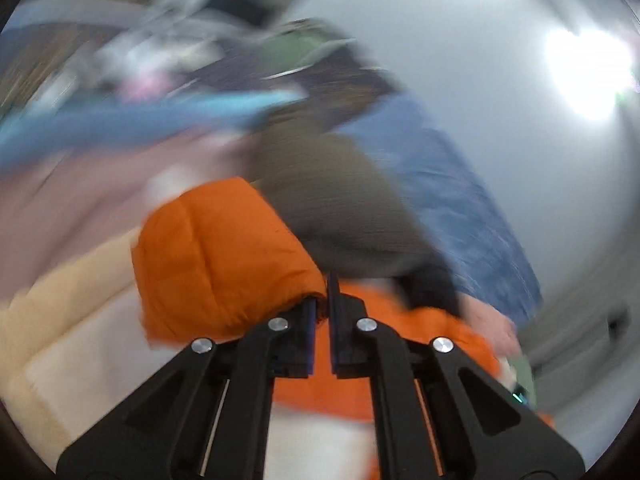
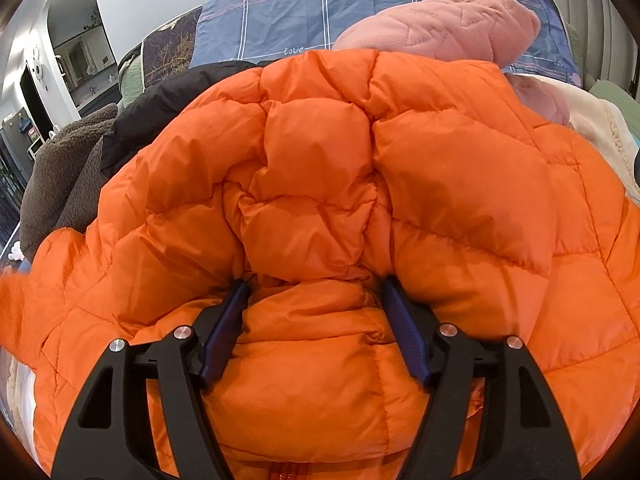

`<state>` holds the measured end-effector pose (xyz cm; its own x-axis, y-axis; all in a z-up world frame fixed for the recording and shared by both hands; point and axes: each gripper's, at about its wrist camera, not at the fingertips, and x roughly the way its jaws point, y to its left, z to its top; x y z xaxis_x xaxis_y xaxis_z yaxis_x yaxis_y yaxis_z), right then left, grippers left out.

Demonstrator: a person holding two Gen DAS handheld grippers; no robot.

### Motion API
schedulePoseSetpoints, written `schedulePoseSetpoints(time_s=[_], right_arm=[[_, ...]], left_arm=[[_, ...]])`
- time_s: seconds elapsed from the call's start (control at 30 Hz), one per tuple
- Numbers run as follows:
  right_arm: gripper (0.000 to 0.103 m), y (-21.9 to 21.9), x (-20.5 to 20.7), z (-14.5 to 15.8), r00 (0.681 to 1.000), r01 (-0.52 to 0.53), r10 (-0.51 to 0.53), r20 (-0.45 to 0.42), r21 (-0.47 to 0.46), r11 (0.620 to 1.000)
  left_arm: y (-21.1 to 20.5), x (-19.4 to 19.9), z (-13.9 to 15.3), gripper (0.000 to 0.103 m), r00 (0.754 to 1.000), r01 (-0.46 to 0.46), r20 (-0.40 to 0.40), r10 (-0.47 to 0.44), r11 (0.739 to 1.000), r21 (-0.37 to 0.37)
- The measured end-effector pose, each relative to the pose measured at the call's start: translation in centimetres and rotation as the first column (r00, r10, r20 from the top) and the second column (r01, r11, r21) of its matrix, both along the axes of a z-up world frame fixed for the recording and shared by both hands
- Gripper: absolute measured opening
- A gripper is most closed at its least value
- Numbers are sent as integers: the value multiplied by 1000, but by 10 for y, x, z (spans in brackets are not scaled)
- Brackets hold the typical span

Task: Fold large clothes

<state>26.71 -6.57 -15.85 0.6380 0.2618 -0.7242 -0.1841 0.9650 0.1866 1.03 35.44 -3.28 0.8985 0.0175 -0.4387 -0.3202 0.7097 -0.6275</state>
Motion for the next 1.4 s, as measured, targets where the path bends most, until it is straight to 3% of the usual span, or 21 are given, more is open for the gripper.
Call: schedulePoseSetpoints(time_s=[0.07, 0.17, 0.23, 0.3, 0.37, 0.4, 0.47, 0.5, 0.6, 0.67, 0.77, 0.87, 0.93, 1.0, 1.07, 1.1, 1.13, 1.2, 1.27, 1.3, 1.4], right_arm=[[70, -2, -2, 6, 1000, -5, 5, -17, 6, 1000], [70, -21, -17, 26, 999, -21, 24, -38, 89, 996], [72, -47, -36, 46, 1000, -10, 13, -13, 158, 987], [75, -74, -53, 61, 1000, 18, -19, 7, 191, 981], [75, -107, -72, 71, 998, 53, -58, 17, 220, 974], [76, -120, -80, 73, 997, 70, -75, 14, 227, 971], [76, -149, -95, 71, 994, 105, -105, -9, 239, 965], [76, -159, -100, 68, 993, 120, -118, -21, 238, 964], [76, -181, -114, 56, 989, 149, -141, -51, 212, 966], [76, -183, -114, 51, 989, 144, -134, -62, 202, 969], [76, -177, -109, 47, 993, 112, -101, -62, 204, 972], [76, -168, -94, 46, 995, 93, -81, -63, 232, 968], [76, -158, -78, 46, 995, 88, -73, -68, 258, 962], [76, -149, -65, 43, 994, 104, -89, -70, 252, 962], [69, -139, -47, 32, 984, 165, -150, -99, 172, 971], [27, -135, -43, 25, 972, 210, -199, -127, 88, 974], [10, -131, -41, 16, 947, 272, -272, -169, -26, 962], [10, -128, -47, 13, 941, 291, -296, -167, -54, 955], [11, -121, -59, 19, 953, 264, -280, -119, -132, 955], [14, -123, -66, 22, 959, 250, -264, -103, -127, 960], [25, -150, -90, 38, 963, 253, -249, -99, 25, 967]], left_arm=[[-57, 33, 47, 4, 985, 152, 60, -159, 982, 115], [-134, 70, 82, 5, 937, 320, 73, -343, 922, 219], [-195, 98, 92, 6, 880, 438, 57, -471, 853, 285], [-250, 122, 87, 7, 823, 534, 23, -567, 787, 310], [-299, 144, 71, 12, 751, 637, -28, -659, 713, 293], [-331, 155, 54, 17, 705, 694, -72, -706, 664, 280], [-363, 166, 29, 56, 674, 731, -146, -724, 624, 276], [-380, 169, 11, 59, 665, 742, -194, -721, 610, 278], [-398, 168, -19, 61, 596, 801, -275, -755, 536, 266], [-388, 167, -20, 65, 607, 793, -286, -742, 538, 286], [-358, 150, -12, 67, 659, 745, -270, -702, 562, 360], [-319, 146, -9, 67, 716, 692, -268, -644, 605, 394], [-296, 153, -13, 66, 742, 670, -280, -609, 655, 350], [-280, 159, -25, 66, 742, 670, -298, -601, 684, 288], [-276, 166, -37, 66, 729, 681, -339, -594, 676, 279], [-274, 172, -48, 66, 730, 677, -385, -565, 672, 299], [-277, 175, -60, 66, 732, 672, -422, -535, 669, 317], [-281, 184, -83, 66, 725, 673, -477, -497, 657, 340], [-283, 183, -82, 66, 727, 673, -471, -499, 652, 349], [-285, 183, -78, 66, 724, 678, -468, -507, 649, 345], [-291, 182, -56, 66, 715, 695, -404, -571, 646, 316]])
